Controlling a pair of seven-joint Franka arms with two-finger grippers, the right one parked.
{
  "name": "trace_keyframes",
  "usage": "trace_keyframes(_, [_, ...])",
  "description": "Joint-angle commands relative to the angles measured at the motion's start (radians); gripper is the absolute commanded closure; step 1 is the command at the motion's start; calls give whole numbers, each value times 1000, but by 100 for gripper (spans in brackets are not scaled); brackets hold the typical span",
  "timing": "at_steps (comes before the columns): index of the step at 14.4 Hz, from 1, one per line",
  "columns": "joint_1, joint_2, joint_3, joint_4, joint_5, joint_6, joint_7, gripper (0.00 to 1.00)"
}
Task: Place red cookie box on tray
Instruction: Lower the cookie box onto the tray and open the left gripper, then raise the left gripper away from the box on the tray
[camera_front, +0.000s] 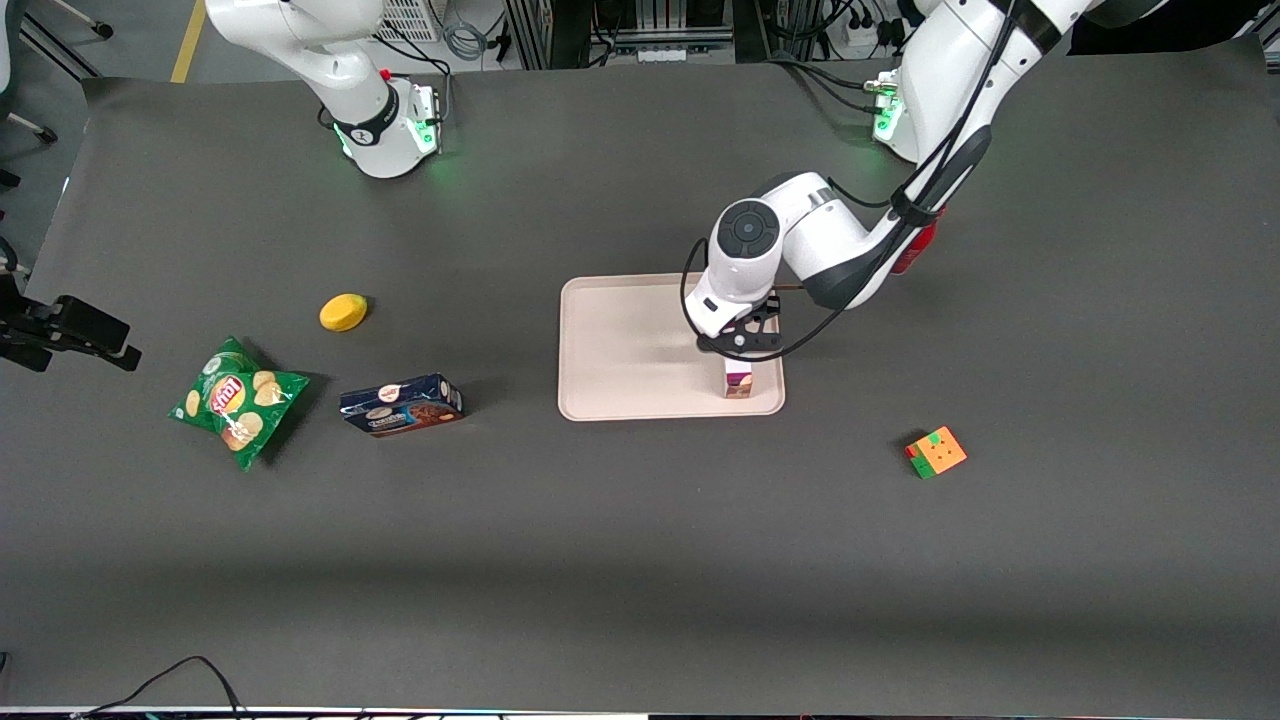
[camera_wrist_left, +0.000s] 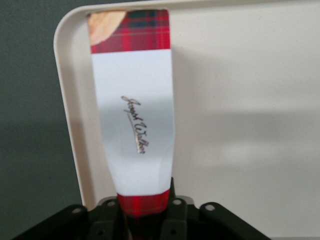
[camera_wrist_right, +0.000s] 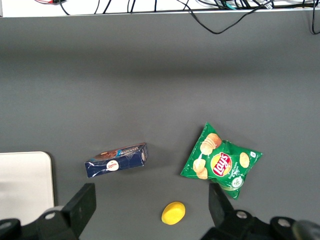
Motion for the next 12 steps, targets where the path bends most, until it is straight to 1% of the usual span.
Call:
trace_keyframes(1, [8,-29,1,-17,18,14,-22,0])
trace_keyframes(5, [21,-31,6,6,16,5,-6,0])
trace_keyframes(7, [24,-48,6,61,16,-29,-5,0])
trace_keyframes(8, [24,-57,6,105,18,-82,9,0])
trace_keyframes(9, [28,-63,3,168,16,-152,64,0])
trace_keyframes(12, [58,-69,1,372,-17,-418,314,0])
